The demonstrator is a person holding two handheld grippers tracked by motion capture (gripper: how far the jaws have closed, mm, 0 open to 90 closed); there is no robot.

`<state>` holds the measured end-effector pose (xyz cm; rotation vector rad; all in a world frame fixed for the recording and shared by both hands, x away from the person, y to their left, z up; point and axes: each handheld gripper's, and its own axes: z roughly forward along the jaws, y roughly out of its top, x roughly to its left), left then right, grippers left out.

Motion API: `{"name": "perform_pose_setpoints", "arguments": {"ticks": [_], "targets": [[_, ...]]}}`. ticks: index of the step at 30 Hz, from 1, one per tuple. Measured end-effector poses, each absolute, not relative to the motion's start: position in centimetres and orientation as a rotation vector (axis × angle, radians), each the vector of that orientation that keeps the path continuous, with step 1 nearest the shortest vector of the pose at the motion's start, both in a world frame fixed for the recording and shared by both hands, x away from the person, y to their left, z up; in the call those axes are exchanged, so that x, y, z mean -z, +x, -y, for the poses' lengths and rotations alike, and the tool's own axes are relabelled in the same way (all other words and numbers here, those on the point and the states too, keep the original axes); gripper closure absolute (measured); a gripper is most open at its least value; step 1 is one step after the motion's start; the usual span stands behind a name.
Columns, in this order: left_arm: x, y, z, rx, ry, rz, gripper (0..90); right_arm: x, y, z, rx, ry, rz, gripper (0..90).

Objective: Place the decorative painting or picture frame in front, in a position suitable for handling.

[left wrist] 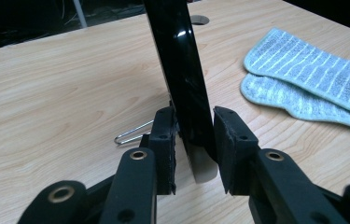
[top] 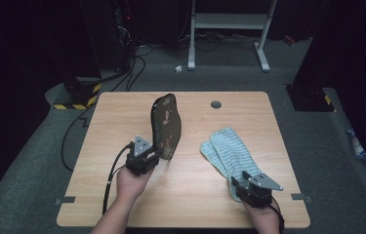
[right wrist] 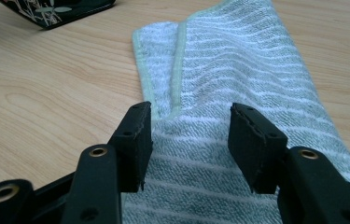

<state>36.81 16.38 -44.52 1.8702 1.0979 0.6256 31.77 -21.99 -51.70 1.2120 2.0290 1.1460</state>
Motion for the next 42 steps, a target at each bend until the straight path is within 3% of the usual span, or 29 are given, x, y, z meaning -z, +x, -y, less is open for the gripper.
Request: {"name": "perform_pose_setpoints", "arguments": {"ticks": [8,16,26,42], "targets": [[44.9,36.4,-17.6,-0.626,1.866,-1.106,67.6,51.7,31.8,21.8,-1.144,1.214,-2.032,48.9],[45.3,36.6,-17.1,-0.611,1.855,-1.084,57.1,51.9,31.8,21.6,-1.140,1.212,-2.037,48.9],[45.4,37.2,-16.9,-0.582,1.816,-1.103,72.2,51.9,31.8,21.8,-1.141,1.216,-2.036,48.8],[45.5,36.9,-17.1,-0.522,1.787,-1.097,77.8,52.0,31.8,21.5,-1.138,1.209,-2.043,48.8]]}}
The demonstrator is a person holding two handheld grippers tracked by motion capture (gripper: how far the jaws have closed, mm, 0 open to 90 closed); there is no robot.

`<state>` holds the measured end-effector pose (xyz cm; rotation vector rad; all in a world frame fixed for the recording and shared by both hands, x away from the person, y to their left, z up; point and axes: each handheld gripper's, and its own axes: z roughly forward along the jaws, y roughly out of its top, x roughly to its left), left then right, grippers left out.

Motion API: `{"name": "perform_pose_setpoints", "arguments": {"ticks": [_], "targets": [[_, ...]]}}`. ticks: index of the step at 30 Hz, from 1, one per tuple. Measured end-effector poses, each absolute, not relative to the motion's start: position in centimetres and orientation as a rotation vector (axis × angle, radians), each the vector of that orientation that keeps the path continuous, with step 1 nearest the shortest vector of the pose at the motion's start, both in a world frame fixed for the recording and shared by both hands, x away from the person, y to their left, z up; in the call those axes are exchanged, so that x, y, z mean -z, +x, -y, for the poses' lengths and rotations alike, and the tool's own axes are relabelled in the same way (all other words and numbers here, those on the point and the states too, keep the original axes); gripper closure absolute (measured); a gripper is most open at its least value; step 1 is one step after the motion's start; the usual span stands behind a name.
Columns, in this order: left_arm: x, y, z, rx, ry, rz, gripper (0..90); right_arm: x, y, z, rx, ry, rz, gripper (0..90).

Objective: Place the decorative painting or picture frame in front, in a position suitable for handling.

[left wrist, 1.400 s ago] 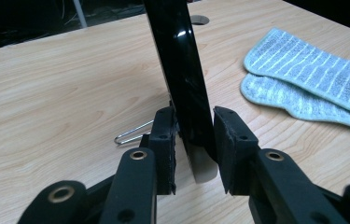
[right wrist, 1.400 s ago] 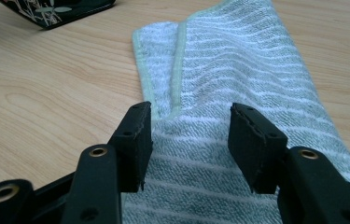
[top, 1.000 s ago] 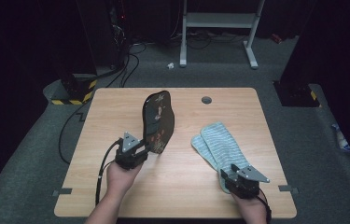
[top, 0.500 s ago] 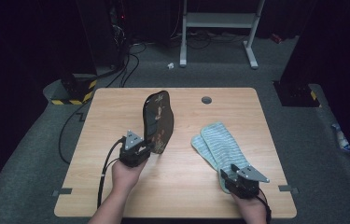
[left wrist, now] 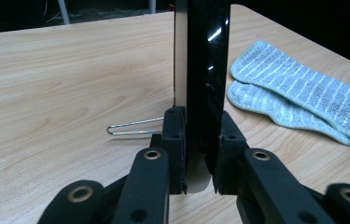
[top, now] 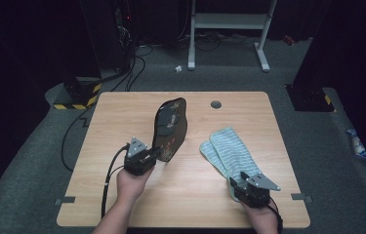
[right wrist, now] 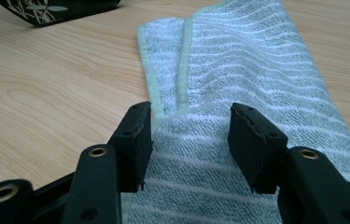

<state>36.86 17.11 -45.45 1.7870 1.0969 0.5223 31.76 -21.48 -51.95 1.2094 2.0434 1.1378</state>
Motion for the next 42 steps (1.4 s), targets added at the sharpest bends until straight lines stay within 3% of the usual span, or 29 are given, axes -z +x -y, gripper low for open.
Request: {"name": "perform_pose_setpoints", "arguments": {"ticks": [10,42], "targets": [[45.7,37.0,-17.8,-0.453,1.735,-1.126,78.1,52.0,31.8,21.4,-1.137,1.209,-2.043,48.8],[46.1,34.6,-17.2,-0.407,1.753,-1.018,78.1,52.0,31.6,21.0,-1.122,1.196,-2.047,48.7]]}}
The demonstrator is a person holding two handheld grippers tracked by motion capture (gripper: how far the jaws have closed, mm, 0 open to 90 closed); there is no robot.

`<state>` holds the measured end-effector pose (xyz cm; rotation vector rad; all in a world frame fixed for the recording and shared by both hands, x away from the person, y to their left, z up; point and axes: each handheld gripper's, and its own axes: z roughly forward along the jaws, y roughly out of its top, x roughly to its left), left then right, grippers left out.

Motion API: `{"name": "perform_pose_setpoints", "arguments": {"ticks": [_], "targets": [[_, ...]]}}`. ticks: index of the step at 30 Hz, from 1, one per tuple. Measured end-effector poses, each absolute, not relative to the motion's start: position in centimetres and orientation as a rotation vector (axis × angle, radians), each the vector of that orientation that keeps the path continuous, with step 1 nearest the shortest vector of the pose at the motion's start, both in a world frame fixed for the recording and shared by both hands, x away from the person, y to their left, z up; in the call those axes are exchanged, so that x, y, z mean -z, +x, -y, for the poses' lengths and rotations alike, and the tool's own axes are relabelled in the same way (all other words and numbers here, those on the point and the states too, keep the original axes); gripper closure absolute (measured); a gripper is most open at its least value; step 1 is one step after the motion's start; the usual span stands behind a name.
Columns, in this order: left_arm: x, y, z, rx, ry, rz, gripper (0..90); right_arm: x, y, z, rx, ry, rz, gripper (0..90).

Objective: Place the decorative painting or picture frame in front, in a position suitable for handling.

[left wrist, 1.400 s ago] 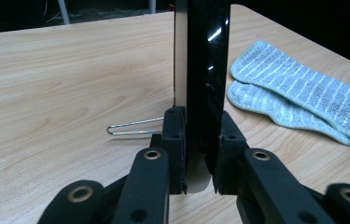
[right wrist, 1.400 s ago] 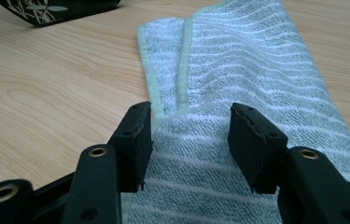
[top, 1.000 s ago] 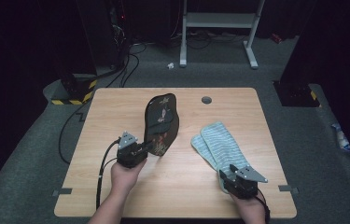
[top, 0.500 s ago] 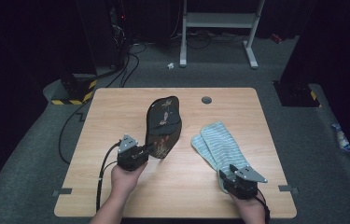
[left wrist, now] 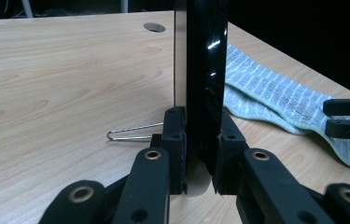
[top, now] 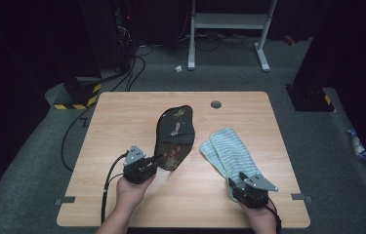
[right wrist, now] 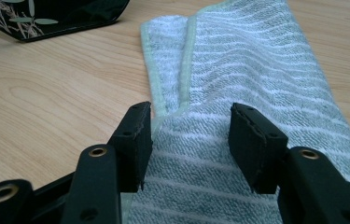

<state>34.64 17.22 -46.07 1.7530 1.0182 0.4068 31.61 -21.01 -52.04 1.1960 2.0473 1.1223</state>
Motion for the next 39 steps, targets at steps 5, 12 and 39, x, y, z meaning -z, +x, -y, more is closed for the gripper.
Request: {"name": "perform_pose_setpoints", "arguments": {"ticks": [5,12,39], "targets": [[46.1,34.0,-17.3,-0.403,1.759,-1.004,78.1,52.0,31.6,21.0,-1.121,1.194,-2.047,48.7],[45.9,32.8,-17.8,-0.402,1.767,-1.000,78.2,52.0,31.5,21.0,-1.116,1.192,-2.046,48.7],[45.0,34.2,-16.5,-0.475,1.738,-0.979,66.7,52.0,31.5,20.8,-1.117,1.189,-2.048,48.6]]}}
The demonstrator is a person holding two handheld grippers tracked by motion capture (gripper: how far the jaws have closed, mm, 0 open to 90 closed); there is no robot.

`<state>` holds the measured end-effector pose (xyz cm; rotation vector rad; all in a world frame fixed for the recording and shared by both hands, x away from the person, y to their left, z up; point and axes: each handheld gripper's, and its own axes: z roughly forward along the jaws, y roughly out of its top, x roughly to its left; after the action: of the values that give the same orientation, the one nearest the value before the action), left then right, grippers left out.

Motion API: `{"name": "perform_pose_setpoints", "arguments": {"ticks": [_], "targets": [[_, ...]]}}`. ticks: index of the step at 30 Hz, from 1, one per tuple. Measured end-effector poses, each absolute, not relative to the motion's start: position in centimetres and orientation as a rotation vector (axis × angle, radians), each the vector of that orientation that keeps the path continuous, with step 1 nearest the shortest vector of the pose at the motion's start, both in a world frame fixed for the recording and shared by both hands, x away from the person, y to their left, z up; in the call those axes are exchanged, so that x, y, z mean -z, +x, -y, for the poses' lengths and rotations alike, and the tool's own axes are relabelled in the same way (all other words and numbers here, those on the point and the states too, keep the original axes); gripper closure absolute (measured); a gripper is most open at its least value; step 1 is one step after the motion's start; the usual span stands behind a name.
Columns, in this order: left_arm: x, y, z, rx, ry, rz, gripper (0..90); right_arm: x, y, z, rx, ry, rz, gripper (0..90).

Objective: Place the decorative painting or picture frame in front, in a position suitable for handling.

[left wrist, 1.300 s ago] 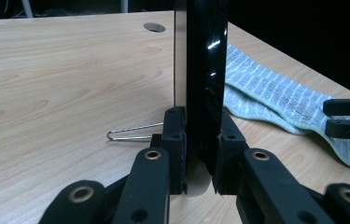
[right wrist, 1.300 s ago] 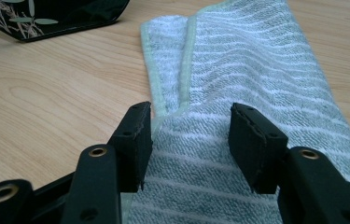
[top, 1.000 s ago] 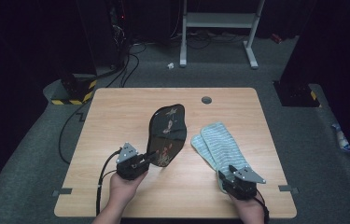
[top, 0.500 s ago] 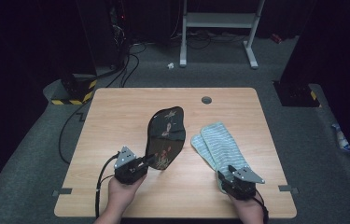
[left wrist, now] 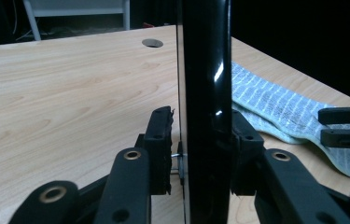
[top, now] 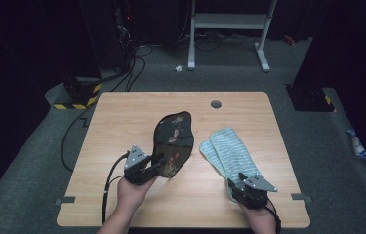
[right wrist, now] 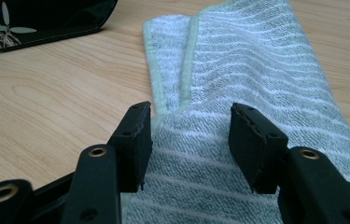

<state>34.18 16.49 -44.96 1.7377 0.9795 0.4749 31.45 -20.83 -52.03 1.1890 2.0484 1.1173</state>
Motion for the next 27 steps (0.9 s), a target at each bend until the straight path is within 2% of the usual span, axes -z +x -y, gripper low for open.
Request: {"name": "perform_pose_setpoints", "arguments": {"ticks": [8,21,27], "targets": [[45.0,34.3,-16.3,-0.474,1.730,-0.973,78.4,52.0,31.5,20.8,-1.118,1.191,-2.049,48.6],[45.2,33.6,-16.7,-0.451,1.692,-0.992,80.2,51.9,31.5,20.8,-1.117,1.181,-2.051,47.9],[45.2,33.2,-16.9,-0.453,1.694,-0.992,80.2,50.3,32.5,20.8,-1.128,1.166,-2.039,45.9]]}}
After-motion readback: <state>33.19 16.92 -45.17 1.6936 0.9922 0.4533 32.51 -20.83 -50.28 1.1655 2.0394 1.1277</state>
